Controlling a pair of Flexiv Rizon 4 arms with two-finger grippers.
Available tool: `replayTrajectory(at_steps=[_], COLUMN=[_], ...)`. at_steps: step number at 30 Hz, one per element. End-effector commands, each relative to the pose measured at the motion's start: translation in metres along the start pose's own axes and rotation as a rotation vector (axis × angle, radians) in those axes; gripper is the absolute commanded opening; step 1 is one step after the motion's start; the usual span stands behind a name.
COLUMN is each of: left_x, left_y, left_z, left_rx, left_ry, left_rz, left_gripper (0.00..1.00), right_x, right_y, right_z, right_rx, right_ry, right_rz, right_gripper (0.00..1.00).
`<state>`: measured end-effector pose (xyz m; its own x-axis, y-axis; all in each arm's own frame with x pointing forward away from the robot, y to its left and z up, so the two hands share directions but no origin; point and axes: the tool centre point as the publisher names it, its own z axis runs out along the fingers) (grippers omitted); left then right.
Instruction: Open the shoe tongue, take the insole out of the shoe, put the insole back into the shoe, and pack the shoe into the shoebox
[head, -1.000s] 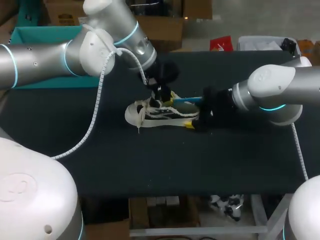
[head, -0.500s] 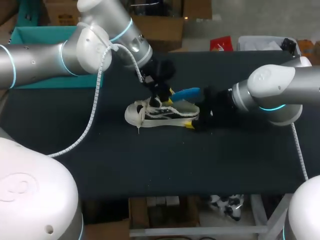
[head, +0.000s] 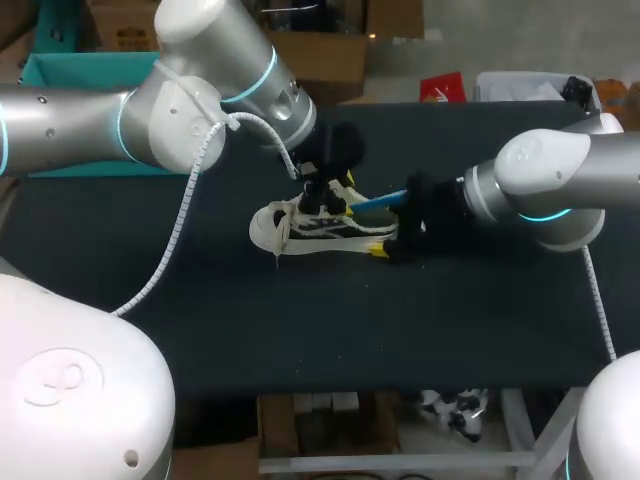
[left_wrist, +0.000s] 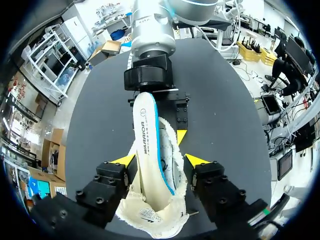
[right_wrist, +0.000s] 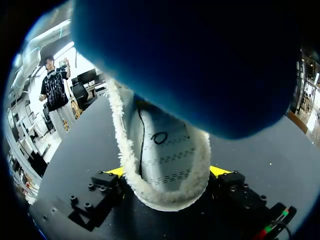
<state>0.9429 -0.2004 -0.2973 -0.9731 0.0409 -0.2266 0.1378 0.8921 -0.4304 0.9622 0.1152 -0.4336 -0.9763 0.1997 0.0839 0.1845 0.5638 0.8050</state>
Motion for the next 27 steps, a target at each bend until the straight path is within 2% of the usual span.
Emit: replayTrajectory(at_steps=[1, 8, 15, 24, 27], left_x=[-0.003, -0.008, -0.011, -0.017, -0.024], left_y=[-0.008, -0.013, -0.021, -0.025, -0.026], left_z=[0.005, 0.012, 0.027, 0.050, 0.057], left_rx=[-0.026, -0.036, -0.062, -0.092, -0.097], left_ry=[-0.046, -0.056, -0.077, -0.094, -0.087], left_rz=[-0.006, -0.007, -0.001, -0.010, -0.026], left_gripper=[0.59, 0.58, 0.51, 0.51, 0.54], right_x=[-0.002, -0.002, -0.002, -0.002, -0.002], right_y=[-0.007, -0.007, -0.007, -0.007, -0.007], right_z=[0.008, 0.008, 0.008, 0.008, 0.008], right_rx=[-0.002, -0.002, -0.002, -0.002, -0.002], right_ry=[0.002, 0.002, 0.002, 0.002, 0.002], right_rz=[0.001, 0.001, 0.001, 0.001, 0.001], right_gripper=[0.00, 0.00, 0.00, 0.00, 0.00])
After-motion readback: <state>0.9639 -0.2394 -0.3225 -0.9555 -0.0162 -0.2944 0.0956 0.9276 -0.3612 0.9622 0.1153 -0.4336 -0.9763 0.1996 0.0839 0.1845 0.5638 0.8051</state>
